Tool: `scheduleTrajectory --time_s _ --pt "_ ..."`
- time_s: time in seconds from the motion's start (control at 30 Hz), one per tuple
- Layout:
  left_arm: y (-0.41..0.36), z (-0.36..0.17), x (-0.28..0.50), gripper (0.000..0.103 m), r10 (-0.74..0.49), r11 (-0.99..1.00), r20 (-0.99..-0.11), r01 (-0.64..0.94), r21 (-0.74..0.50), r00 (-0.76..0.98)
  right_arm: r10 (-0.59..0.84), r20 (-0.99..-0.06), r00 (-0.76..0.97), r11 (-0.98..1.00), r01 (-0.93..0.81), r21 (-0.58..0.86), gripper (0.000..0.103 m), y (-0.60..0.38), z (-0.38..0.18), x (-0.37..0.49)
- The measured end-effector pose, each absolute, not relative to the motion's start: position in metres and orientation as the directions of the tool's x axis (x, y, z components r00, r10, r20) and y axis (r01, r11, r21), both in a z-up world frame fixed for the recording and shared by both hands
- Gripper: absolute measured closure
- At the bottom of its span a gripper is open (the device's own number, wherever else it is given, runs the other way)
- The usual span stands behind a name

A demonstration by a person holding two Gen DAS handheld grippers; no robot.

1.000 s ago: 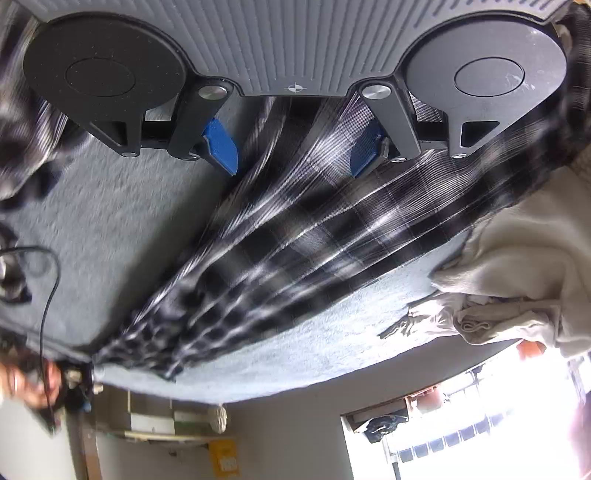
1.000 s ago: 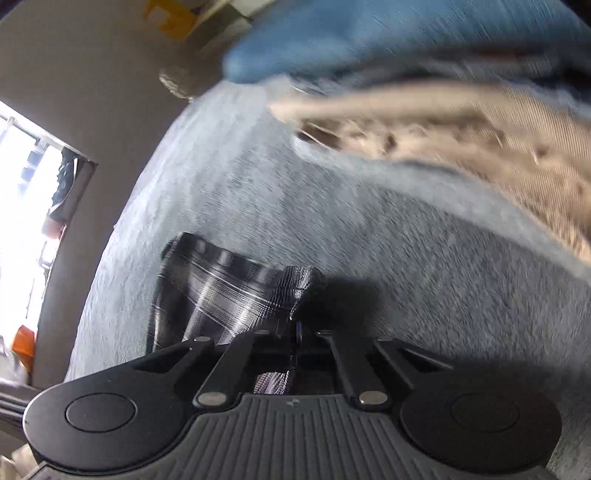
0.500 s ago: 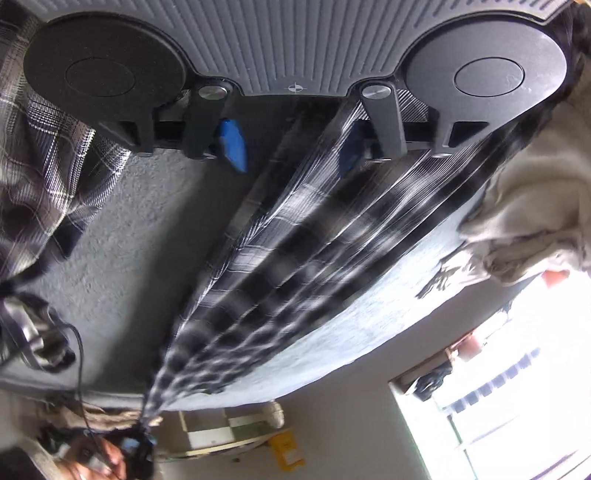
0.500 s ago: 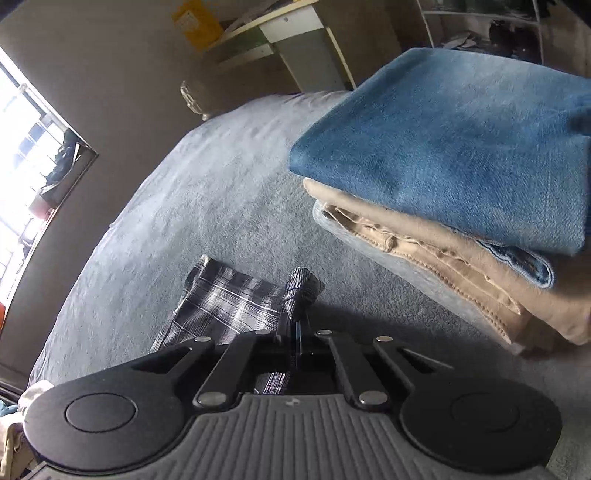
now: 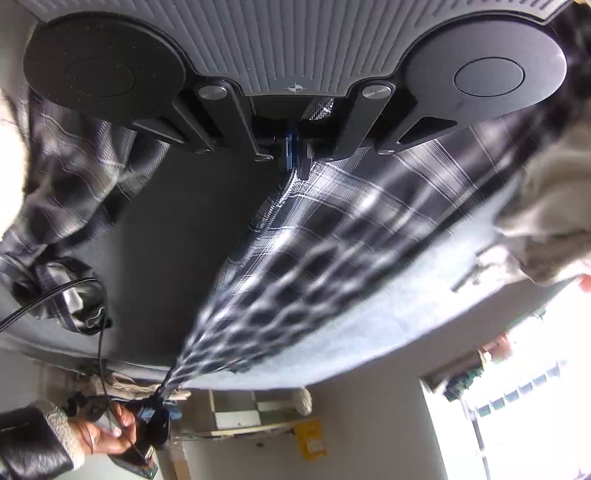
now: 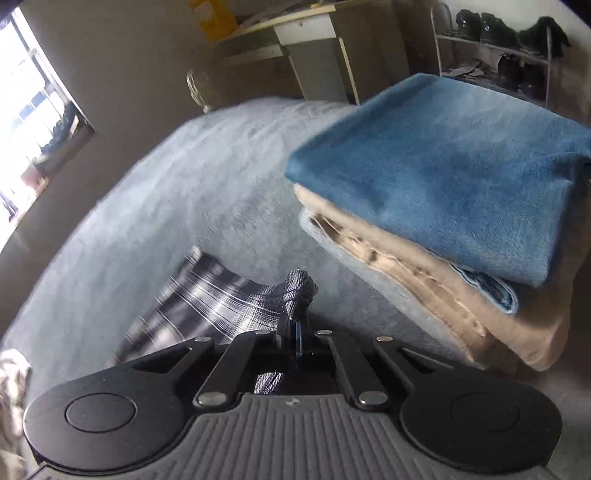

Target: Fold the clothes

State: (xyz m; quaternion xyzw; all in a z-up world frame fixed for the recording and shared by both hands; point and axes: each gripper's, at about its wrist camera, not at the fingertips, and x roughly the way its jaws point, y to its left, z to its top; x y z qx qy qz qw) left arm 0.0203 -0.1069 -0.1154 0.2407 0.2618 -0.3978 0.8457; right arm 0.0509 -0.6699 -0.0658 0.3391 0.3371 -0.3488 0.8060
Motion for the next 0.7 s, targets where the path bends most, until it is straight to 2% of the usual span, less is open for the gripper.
scheduleTrajectory --time_s 0.27,0.3,0.33,0.37,0.4,0.43,0.5,0.63,0.7 --pt "-0.107 -0.132 0.034 0.101 -0.545 0.579 -0.693 0.810 0.095 0.471 -0.348 -0.829 0.438 0.531 0.821 0.211 0.099 -0.671 -0.100 0.048" --pt "-0.107 -0.132 0.034 0.100 -0.549 0.583 -0.692 0.808 0.086 0.470 -0.342 -0.843 0.416 0.519 0.831 0.199 0.095 -0.673 -0.108 0.047" --pt "-0.106 -0.131 0.033 0.094 -0.552 0.587 -0.690 0.806 0.076 0.468 -0.341 -0.848 0.405 0.520 0.833 0.189 0.089 -0.674 -0.114 0.046" --pt "-0.106 -0.130 0.033 0.090 -0.557 0.590 -0.688 0.805 0.067 0.465 -0.341 -0.852 0.396 0.522 0.834 0.179 0.088 -0.674 -0.118 0.045" --pt "-0.105 -0.128 0.031 0.082 -0.565 0.587 -0.686 0.808 0.057 0.459 -0.352 -0.845 0.404 0.531 0.829 0.175 0.085 -0.673 -0.118 0.043" --pt "-0.104 -0.126 0.029 0.076 -0.573 0.582 -0.683 0.811 0.049 0.452 -0.370 -0.839 0.399 0.543 0.825 0.153 0.074 -0.670 -0.115 0.042" --pt "-0.101 -0.122 0.024 0.071 -0.590 0.569 -0.676 0.821 0.038 0.441 -0.435 -0.827 0.357 0.557 0.828 0.065 0.054 -0.663 -0.108 0.040" --pt "-0.089 -0.106 0.022 0.070 -0.636 0.577 -0.639 0.816 -0.021 0.433 -0.525 -0.766 0.371 0.551 0.834 0.026 0.053 -0.648 -0.089 0.023" --pt "-0.080 -0.098 0.027 0.070 -0.657 0.601 -0.615 0.796 -0.078 0.436 -0.494 -0.730 0.473 0.596 0.795 0.112 0.054 -0.635 -0.072 0.024"
